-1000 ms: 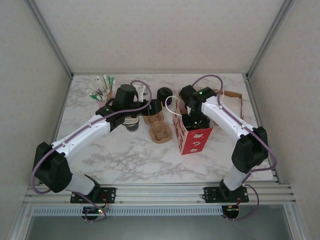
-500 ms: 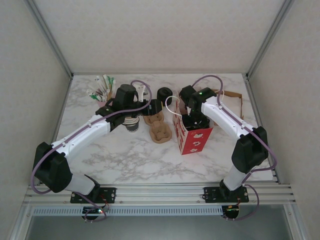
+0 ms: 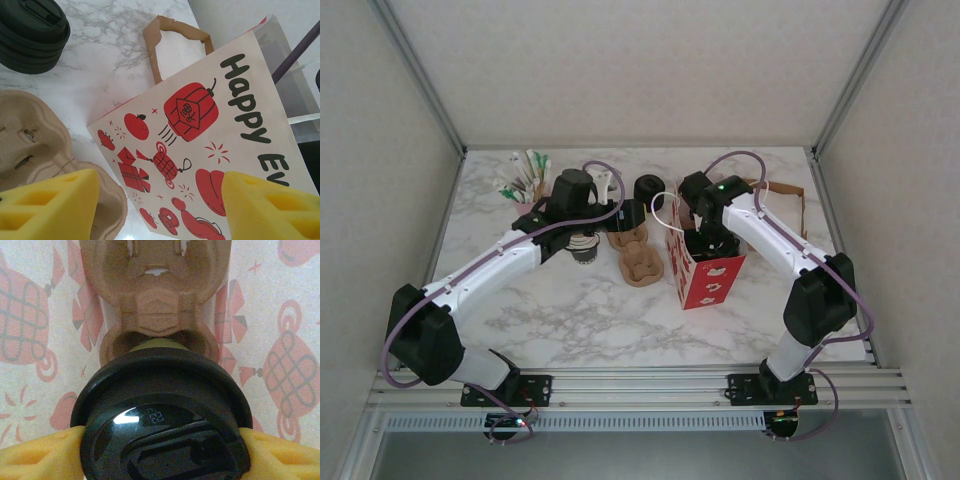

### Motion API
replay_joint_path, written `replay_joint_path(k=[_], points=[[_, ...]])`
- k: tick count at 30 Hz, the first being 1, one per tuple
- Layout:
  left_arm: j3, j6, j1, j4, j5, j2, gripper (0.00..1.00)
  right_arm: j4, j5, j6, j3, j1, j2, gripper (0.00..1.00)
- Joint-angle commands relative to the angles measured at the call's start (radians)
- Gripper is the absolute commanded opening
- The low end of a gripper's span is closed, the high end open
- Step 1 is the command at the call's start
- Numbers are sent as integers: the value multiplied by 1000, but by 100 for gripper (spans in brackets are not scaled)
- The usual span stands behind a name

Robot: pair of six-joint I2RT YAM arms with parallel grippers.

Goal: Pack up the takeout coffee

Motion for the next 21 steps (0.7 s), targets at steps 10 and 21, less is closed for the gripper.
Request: replay_joint_path(k=[10, 21], points=[[41, 10, -13, -6, 3, -2, 66, -3, -9, 2, -20, 4, -19, 72], [39, 12, -15, -6, 3, -8, 67, -1, -9, 4, -26, 5, -22, 73]])
